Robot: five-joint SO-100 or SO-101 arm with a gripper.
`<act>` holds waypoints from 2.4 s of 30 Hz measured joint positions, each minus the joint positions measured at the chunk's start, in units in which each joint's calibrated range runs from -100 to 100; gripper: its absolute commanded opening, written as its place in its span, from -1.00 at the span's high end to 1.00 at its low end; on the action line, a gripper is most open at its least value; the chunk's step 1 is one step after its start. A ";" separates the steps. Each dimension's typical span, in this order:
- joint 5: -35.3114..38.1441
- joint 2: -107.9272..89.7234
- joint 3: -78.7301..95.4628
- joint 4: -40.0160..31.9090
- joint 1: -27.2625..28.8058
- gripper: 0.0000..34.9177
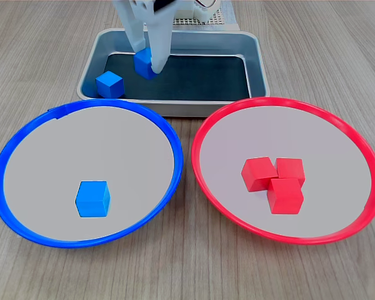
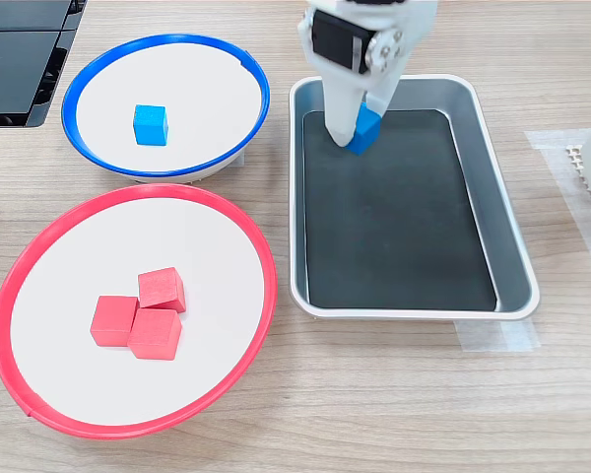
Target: Move six blocks from tray to matching dishes
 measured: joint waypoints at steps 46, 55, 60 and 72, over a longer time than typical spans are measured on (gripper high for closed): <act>-29.21 -2.64 10.53 -6.69 11.50 -0.28; -29.89 4.86 4.54 -6.77 11.95 -0.01; -29.69 7.50 2.90 -6.53 13.45 0.59; -21.10 7.84 -5.63 3.83 7.61 1.00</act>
